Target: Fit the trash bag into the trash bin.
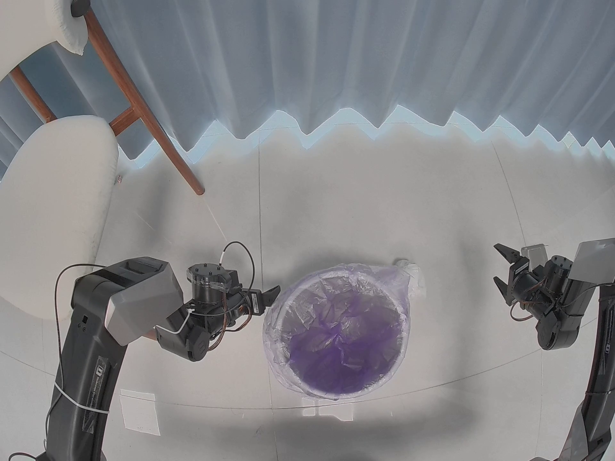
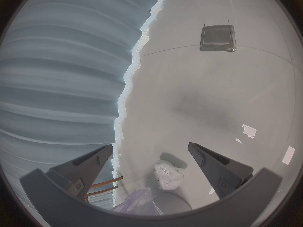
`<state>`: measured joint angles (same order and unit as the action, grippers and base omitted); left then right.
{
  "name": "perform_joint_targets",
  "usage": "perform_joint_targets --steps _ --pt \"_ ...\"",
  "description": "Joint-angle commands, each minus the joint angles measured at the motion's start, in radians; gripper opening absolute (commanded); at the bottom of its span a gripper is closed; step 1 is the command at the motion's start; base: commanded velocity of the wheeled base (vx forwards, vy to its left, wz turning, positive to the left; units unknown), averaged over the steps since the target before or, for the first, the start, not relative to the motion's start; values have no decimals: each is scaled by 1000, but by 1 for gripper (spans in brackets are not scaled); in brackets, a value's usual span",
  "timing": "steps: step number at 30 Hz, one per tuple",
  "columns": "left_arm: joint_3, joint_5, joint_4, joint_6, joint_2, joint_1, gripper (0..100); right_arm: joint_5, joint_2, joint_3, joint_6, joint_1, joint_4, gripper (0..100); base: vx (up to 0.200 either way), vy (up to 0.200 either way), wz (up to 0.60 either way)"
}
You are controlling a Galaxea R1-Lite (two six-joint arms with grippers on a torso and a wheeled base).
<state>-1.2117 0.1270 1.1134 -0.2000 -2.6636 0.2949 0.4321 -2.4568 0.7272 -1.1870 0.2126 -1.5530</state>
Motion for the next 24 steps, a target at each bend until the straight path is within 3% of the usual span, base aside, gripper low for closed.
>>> perform_joint_targets --steps 1,4,11,16,20,24 --pt "44 0 17 -7 22 6 100 0 -10 1 15 -1 -18 100 0 0 0" --pt "118 2 71 -12 108 18 100 0 -10 0 18 -1 -18 100 0 0 0" --pt "505 -1 255 -16 470 145 100 0 -10 0 20 -1 -18 100 0 0 0" --pt "755 -52 428 -18 708 202 100 0 -10 -2 20 -1 -18 100 0 0 0" --pt "807 -56 434 -24 854 216 100 0 -7 -3 20 -1 -18 100 0 0 0" --pt "704 -56 405 -113 1104 213 100 -3 142 -38 0 -1 -18 100 0 0 0"
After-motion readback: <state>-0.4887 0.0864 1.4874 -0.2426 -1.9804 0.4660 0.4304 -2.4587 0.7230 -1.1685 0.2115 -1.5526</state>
